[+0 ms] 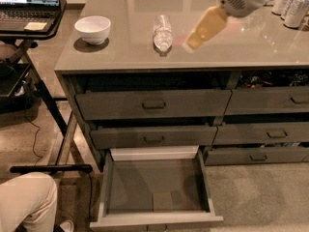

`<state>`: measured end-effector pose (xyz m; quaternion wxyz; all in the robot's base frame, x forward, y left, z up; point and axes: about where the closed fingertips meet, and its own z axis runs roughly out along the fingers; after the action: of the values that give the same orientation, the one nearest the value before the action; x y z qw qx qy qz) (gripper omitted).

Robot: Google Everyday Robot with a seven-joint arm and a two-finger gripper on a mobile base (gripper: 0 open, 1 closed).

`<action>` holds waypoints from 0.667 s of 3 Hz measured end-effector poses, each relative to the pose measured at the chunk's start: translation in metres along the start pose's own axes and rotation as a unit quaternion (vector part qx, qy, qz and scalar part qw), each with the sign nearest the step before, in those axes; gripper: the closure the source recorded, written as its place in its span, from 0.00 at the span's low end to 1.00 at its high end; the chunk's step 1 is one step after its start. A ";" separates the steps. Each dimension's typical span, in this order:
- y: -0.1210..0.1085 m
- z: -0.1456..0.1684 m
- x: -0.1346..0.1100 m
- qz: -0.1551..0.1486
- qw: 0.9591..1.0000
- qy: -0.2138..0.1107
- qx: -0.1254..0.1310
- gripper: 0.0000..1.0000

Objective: Place water bottle into bottom drawer

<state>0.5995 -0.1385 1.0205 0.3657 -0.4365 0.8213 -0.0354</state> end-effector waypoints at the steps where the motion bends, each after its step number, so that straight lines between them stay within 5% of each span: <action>1: -0.003 0.064 -0.014 0.043 0.999 -0.002 -0.013 0.00; 2: -0.011 0.121 -0.022 0.099 0.995 -0.002 -0.013 0.00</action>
Offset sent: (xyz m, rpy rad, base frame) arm 0.1465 0.0574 -0.1114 0.2373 0.1074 -0.2467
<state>0.6914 -0.0970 0.9489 0.3629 -0.3580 0.8602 0.0127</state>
